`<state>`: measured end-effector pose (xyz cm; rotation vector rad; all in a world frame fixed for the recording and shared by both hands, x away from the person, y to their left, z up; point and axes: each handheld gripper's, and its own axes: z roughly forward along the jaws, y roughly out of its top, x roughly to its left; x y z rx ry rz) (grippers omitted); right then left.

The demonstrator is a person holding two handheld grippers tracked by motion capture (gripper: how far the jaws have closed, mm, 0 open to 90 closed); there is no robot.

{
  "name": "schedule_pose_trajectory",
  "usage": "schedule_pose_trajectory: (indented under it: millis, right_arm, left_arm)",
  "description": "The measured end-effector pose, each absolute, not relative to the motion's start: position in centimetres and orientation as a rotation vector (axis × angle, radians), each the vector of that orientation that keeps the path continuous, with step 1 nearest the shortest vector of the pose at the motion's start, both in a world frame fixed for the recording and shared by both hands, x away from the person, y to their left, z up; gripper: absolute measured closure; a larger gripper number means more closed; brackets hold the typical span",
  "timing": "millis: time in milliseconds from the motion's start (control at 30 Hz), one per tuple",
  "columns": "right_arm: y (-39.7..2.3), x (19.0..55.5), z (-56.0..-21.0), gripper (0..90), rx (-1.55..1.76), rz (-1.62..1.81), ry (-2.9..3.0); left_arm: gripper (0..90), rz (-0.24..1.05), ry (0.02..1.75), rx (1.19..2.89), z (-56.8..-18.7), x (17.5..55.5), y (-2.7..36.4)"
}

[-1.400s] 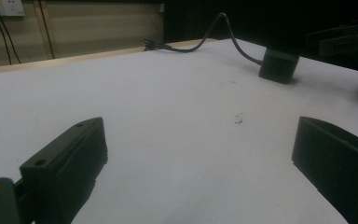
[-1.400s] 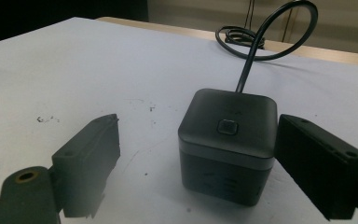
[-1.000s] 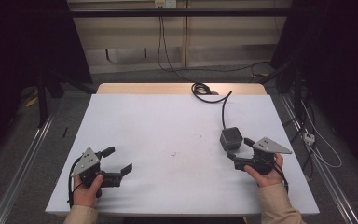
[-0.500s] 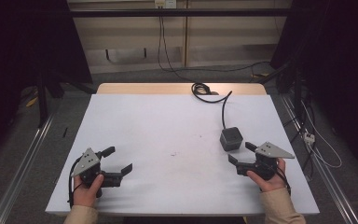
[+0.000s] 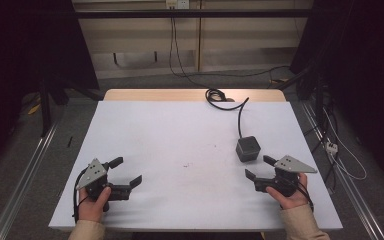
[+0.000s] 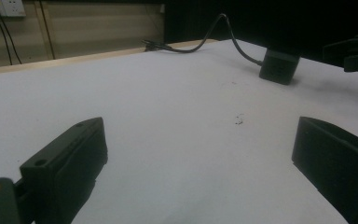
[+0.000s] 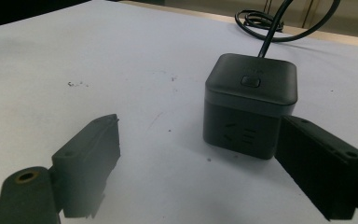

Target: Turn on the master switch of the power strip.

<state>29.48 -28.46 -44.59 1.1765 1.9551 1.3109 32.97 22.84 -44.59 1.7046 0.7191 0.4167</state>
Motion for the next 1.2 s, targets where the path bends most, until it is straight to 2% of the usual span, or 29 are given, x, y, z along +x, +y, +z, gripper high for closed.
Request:
schedule_pose_trajectory:
  millis: [1200]
  right_arm:
    - [-29.2,28.0,-45.0,14.7,1.160,1.307,2.001]
  left_arm:
    - [2.9,0.415,0.720,1.707,-44.6,32.9,22.8]
